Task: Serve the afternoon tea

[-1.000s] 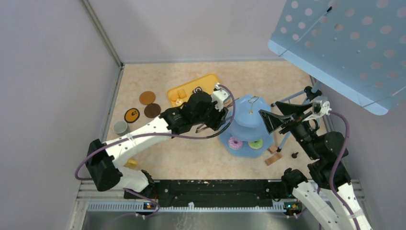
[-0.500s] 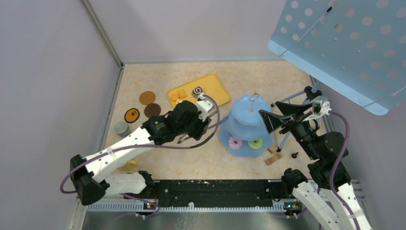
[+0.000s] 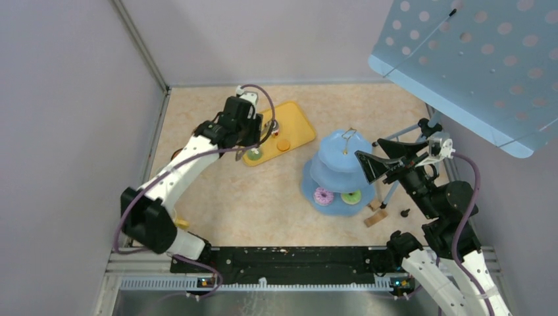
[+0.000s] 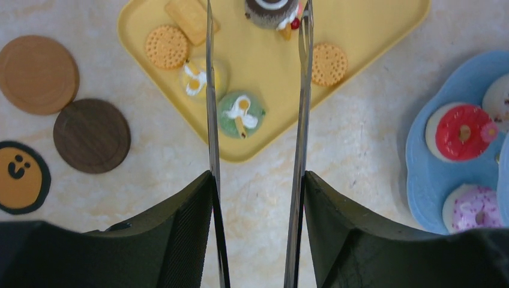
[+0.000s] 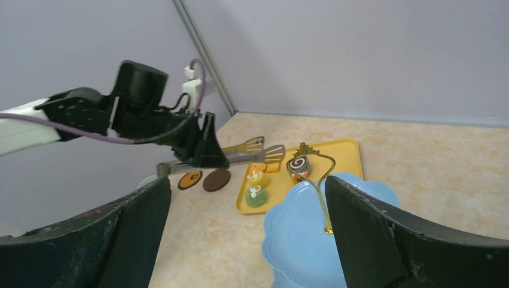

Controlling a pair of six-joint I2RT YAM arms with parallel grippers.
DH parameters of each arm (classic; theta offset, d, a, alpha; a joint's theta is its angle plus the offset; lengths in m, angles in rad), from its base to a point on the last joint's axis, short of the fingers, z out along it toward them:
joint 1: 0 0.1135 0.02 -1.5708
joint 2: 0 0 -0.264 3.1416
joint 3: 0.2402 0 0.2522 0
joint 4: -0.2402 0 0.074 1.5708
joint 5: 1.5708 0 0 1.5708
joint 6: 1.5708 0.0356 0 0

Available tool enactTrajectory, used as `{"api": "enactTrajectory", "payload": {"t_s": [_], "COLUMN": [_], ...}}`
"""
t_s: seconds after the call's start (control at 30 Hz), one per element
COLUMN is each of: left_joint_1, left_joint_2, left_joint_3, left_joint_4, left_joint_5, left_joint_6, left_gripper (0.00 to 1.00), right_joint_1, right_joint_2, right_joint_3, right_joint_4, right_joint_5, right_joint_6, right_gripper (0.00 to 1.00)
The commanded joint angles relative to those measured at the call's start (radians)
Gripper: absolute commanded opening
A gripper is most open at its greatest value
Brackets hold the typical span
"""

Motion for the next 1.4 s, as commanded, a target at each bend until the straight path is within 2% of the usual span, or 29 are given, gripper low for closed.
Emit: {"api": "enactTrajectory", "payload": {"t_s": [0.0,0.2,0.47,0.6,0.77,0.93,1.07,1.37], "left_joint_1": [0.013,0.022,0.024,0.026,0.028,0.027,0.027,0.027], "left_joint_2": [0.161,0.296,0.379,0.407,0.45,0.457,0.454,0.318], "left_joint_3": [0.153,0.227,0.249,0.255,0.286,0.287,0.295,0.291], "left_joint_4": [0.073,0.111,0.149,0.147,0.119,0.115,0.087,0.023], "left_joint_5": [-0.019,-0.035,0.054,0.055,0.04,0.052,0.043,0.019], "left_joint_6": [-0.027,0.022,0.099,0.105,0.107,0.099,0.099,0.109], "left_gripper": [0.61,0.64,0.66,0.66,0.62,0.52,0.49,0.39], "right_joint_1": [-0.007,-0.009,-0.008,-0.008,-0.009,-0.009,-0.008,-0.007], "right_joint_2": [-0.002,-0.012,-0.007,-0.006,-0.006,-0.008,-0.012,-0.014], "right_joint_3": [0.001,-0.003,-0.011,-0.017,-0.017,-0.015,-0.01,-0.01], "right_joint_4": [0.047,0.037,0.048,0.055,0.059,0.058,0.053,0.059], "right_joint_5": [-0.006,-0.001,-0.001,-0.004,-0.006,-0.006,-0.005,-0.004], "right_joint_6": [-0.001,0.003,0.003,0.011,0.012,0.014,0.014,0.023], "right_gripper": [0.97,0.97,0.97,0.97,0.97,0.97,0.97,0.97]}}
